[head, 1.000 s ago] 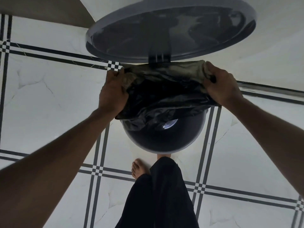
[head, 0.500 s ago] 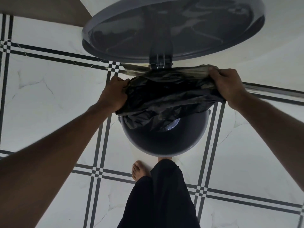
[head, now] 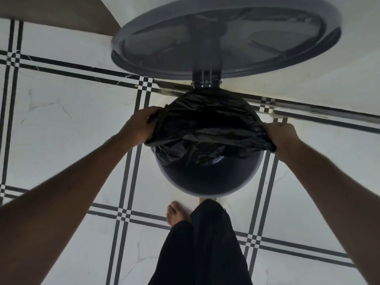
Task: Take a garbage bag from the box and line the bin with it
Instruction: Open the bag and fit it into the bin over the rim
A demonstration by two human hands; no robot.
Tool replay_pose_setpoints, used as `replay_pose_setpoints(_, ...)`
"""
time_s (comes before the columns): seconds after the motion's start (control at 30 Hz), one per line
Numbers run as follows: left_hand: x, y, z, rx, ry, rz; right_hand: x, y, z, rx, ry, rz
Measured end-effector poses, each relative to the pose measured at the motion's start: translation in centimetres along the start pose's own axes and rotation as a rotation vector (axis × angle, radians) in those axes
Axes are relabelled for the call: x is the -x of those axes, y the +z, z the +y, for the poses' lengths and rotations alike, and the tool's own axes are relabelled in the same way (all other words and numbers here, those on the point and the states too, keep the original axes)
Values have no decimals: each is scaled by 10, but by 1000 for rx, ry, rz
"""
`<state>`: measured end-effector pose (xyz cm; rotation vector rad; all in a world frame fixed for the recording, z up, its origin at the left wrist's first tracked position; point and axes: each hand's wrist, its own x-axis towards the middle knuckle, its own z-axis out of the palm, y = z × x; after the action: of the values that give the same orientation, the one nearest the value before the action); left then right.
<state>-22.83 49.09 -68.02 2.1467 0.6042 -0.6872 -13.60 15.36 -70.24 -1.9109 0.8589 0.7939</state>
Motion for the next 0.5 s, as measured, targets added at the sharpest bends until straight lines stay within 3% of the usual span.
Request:
replay_pose_setpoints(0.2, 51, 21, -16, 157, -28, 338, 34, -14, 24, -170, -136, 50)
replay_pose_setpoints(0.5, 90, 48, -13, 179, -104, 397, 66, -23, 76, -97, -239, 64)
